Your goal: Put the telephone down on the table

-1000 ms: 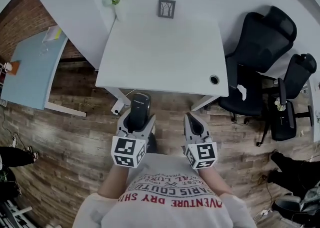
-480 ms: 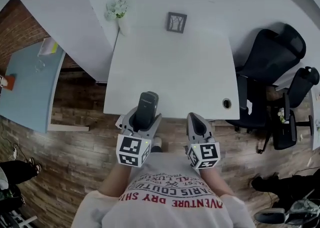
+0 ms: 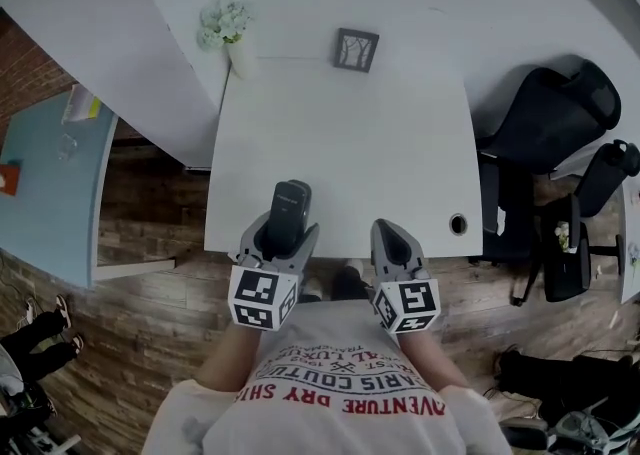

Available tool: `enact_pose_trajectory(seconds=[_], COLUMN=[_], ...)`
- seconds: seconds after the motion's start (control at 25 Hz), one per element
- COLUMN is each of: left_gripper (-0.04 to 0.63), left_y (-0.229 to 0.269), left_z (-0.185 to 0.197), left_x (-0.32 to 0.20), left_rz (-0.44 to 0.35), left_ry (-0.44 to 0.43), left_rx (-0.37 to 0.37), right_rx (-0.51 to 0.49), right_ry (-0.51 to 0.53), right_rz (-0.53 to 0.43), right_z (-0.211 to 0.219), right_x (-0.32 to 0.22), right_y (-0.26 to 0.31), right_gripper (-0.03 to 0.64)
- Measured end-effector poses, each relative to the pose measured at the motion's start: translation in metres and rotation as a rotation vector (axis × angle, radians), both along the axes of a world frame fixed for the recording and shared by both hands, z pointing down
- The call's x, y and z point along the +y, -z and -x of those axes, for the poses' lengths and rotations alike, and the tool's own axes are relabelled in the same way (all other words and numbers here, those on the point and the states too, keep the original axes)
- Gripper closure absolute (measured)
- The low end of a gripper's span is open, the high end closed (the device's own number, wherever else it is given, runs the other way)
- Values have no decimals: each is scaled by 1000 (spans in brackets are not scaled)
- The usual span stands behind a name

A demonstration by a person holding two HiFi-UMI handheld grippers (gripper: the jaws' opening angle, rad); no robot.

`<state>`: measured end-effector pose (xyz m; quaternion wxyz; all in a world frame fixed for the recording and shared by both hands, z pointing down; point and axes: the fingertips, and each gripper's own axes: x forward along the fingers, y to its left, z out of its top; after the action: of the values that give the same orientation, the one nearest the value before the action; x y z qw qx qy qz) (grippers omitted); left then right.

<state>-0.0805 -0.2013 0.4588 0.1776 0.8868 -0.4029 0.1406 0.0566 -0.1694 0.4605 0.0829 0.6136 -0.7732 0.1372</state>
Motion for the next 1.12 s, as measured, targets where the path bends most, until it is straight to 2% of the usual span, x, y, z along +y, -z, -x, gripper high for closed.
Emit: enact_pose_trajectory(seconds=[0.52, 0.76, 1.12], left_gripper=[298, 298, 298], left_y=[1, -26, -79], left_z=[-65, -95, -127], left_x=[-76, -101, -136], left_rz=[26, 107, 208], left_ry=[91, 132, 106], left_rx=[-30, -48, -118], right_rx=[-24, -34, -53], right_ry=[94, 125, 144], right_rz=[-6, 46, 125], right_z=[-70, -105, -124], right_x=[-93, -122, -153], right_y=[0, -18, -53], right_gripper=[592, 592, 592])
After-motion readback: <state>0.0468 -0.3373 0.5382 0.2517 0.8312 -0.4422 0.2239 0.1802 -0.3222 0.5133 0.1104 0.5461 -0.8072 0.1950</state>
